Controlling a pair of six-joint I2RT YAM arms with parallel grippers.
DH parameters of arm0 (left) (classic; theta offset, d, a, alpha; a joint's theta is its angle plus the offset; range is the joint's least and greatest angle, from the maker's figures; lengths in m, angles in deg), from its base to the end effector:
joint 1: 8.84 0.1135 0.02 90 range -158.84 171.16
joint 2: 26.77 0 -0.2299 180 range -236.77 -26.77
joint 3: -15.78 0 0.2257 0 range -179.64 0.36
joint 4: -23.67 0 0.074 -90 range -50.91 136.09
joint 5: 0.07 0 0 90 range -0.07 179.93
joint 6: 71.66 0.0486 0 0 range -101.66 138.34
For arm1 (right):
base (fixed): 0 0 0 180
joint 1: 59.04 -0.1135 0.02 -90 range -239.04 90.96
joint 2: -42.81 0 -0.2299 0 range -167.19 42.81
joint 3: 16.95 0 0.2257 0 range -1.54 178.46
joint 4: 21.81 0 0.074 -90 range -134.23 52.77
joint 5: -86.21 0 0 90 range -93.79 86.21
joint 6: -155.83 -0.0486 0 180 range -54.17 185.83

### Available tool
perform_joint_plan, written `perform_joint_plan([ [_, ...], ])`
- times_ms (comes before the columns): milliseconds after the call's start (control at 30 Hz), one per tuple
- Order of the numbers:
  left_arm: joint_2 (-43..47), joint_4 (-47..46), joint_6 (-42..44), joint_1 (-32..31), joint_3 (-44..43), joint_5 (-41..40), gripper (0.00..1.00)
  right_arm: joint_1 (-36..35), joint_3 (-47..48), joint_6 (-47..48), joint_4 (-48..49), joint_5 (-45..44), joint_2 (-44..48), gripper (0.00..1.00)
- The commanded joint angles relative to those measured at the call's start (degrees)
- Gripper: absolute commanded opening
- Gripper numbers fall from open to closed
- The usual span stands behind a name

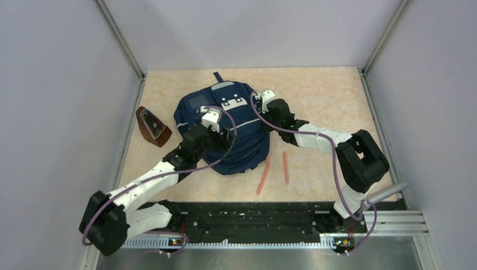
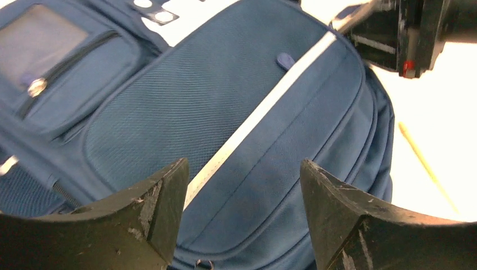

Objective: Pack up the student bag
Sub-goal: Adjust the student bag at the center of the board.

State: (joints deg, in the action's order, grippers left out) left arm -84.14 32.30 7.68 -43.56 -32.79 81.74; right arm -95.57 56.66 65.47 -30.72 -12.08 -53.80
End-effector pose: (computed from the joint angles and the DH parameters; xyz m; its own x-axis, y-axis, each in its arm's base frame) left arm 0.1976 -0.1285 0.2360 -0.3256 0.0029 -0.9455 0.3987 0.9072 -0.1346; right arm 0.2917 0.2074 0.1891 -0.4278 -0.3092 -0.8493 -0.4880 0.8700 -0.0709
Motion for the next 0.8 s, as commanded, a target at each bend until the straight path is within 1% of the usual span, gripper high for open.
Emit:
perform_joint_plan([
  [0,-10.01,-2.47,6.76,-0.56,-6.58,6.22,0.77,2.84,5.76,3.29,1.93,1.31,-3.35,0.00],
  [100,-15.13,-3.33,8.10,-1.01,-9.63,5.07,0.78,2.96,6.97,4.32,1.52,1.81,-4.67,0.00],
  [233,-18.17,-4.68,9.24,-1.10,-11.49,5.22,0.79,3.17,6.88,4.58,1.94,2.39,-5.06,0.00],
  [333,-18.72,-5.22,9.07,-1.18,-11.75,8.74,0.80,3.46,6.82,4.49,2.41,2.87,-5.61,0.00],
  [433,-19.45,-5.51,9.71,-1.67,-11.92,16.60,0.81,3.73,7.24,4.41,2.47,3.31,-6.24,0.00],
  [467,-19.96,-5.52,10.14,-2.16,-11.98,16.73,0.80,3.75,7.33,4.33,2.42,3.45,-6.36,0.00],
  [567,-22.26,-3.35,12.82,-4.00,-13.09,11.77,0.79,3.84,7.52,4.06,2.18,4.12,-6.28,0.00],
  [667,-24.78,-2.36,12.50,-4.22,-14.02,3.74,0.78,3.84,7.25,3.80,2.02,4.68,-5.76,0.00],
  [733,-25.60,-2.70,12.20,-4.26,-14.18,-0.04,0.73,3.84,6.89,3.70,2.02,4.61,-5.36,0.00],
  [767,-25.80,-3.08,12.09,-4.30,-14.22,-0.91,0.67,3.84,6.64,3.70,2.02,4.60,-5.01,0.00],
])
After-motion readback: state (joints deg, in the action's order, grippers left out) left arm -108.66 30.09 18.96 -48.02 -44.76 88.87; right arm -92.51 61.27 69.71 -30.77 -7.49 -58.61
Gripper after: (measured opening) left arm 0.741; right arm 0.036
